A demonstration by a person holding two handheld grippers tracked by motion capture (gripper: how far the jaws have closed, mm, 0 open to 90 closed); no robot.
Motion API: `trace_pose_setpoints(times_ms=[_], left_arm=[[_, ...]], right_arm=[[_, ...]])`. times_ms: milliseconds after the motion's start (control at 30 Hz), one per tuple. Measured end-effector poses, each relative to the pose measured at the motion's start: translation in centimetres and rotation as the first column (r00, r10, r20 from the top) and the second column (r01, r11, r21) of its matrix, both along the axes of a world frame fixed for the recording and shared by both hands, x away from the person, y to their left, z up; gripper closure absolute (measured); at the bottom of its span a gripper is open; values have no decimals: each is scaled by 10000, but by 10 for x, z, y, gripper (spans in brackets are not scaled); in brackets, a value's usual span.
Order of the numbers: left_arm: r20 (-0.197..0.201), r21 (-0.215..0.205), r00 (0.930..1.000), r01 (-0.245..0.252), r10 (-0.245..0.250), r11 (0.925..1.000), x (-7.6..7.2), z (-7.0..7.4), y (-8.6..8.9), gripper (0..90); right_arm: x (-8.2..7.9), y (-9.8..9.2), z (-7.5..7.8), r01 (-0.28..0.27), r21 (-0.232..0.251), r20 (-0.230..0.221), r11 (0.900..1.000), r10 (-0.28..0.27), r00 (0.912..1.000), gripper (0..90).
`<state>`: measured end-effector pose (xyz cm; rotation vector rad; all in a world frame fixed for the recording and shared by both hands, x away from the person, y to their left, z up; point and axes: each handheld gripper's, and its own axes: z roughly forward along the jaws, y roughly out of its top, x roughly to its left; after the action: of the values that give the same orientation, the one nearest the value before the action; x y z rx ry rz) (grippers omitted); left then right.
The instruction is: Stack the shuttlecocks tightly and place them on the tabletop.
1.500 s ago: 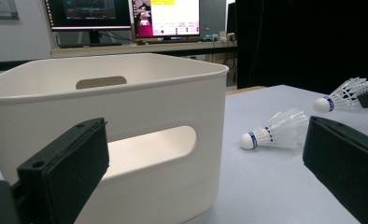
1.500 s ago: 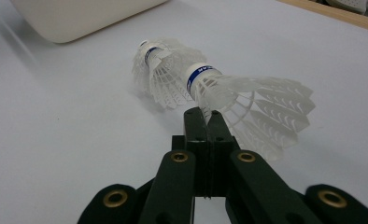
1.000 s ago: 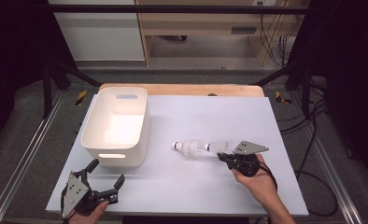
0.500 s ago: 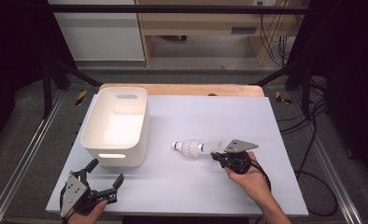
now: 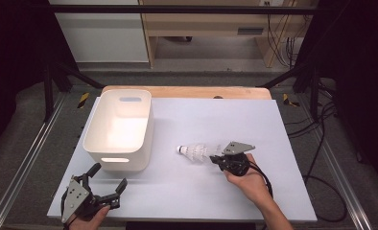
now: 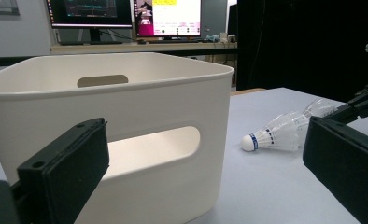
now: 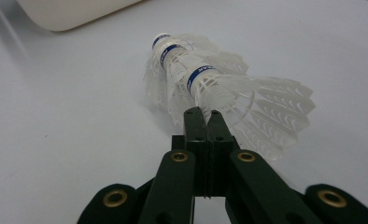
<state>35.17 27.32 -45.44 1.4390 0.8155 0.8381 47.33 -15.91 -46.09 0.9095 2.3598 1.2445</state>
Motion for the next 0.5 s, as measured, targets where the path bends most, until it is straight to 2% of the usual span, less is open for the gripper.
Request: trace_pose_setpoints(times_ms=[500], left_arm=[[8, -26, 10000, 18, -18, 10000, 0, 0, 0, 5]], right_arm=[[6, 10, -7, -88, 30, -132, 10000, 88, 9999, 900]])
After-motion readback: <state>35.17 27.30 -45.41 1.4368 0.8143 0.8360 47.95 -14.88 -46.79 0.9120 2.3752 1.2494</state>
